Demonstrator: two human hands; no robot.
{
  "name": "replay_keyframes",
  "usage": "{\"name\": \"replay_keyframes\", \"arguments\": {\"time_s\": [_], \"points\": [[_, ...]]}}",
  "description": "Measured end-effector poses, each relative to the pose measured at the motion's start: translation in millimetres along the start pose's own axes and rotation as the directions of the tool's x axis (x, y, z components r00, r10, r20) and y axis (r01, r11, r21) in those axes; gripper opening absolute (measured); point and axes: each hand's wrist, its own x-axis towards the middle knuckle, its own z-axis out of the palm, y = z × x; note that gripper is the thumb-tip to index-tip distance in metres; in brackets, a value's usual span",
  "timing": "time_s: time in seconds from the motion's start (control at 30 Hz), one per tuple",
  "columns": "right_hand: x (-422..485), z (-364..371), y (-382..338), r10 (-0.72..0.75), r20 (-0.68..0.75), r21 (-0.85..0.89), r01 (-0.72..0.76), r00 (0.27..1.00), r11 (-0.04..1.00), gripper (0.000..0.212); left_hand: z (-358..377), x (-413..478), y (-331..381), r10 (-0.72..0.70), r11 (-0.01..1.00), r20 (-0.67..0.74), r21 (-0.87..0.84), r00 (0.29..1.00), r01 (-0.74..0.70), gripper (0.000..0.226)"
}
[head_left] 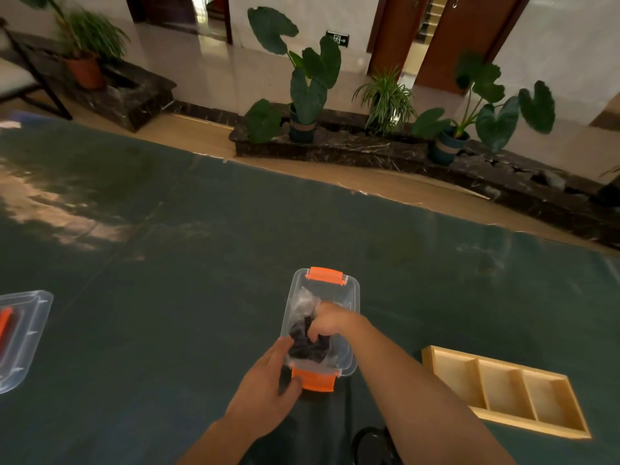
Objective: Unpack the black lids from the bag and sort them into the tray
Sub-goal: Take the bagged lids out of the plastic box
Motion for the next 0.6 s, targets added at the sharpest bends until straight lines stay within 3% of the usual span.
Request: {"name": "replay_keyframes", "arguments": {"time_s": [0.13,0.23,0.3,0.37,0.4,0.47,0.53,0.6], "points": [[-19.0,-6.4,-2.9,-0.093,-0.082,-0.076,0.086,0.992,0.993,0.056,-4.7,2.4,3.2,-0.083,0.988,0.003,-0.132,0.997,0.083,0.062],[-49.6,-17.6,-0.6,-0.165,-0.286,-0.068,0.152,0.944,0.986,0.054,-12.5,7.1,10.4,-0.16,0.927,-0.046,-0.349,0.986,0.134,0.037],[-77.2,-18.6,3.3,-0.24,-0.542,-0.16,0.181,0.805,0.97,0.057,-23.9,11.4,28.1,-0.258,0.831,-0.095,-0.529,0.962,0.17,0.029],[-106.3,-8.3,8.7,-0.387,-0.734,-0.293,0.255,0.557,0.922,0.065,-39.8,19.5,48.9,-0.388,0.629,-0.042,-0.742,0.921,0.231,0.044],[-119.1,0.0,11.7,-0.468,-0.768,-0.374,0.286,0.438,0.882,0.069,-47.7,24.7,58.3,-0.436,0.454,0.099,-0.834,0.894,0.314,0.061],[-134.1,20.9,20.2,-0.624,-0.743,-0.551,0.307,0.243,0.776,0.072,-62.0,31.7,75.6,-0.307,0.104,0.476,-0.844,0.824,0.526,0.086],[-140.6,42.6,30.3,-0.742,-0.652,-0.685,0.296,0.158,0.665,0.072,-68.9,30.7,92.1,-0.102,0.058,0.598,-0.794,0.795,0.605,0.079],[-146.0,60.2,37.2,-0.785,-0.595,-0.728,0.301,0.17,0.617,0.076,-65.7,27.3,102.0,-0.067,0.138,0.602,-0.784,0.796,0.605,0.064]]}}
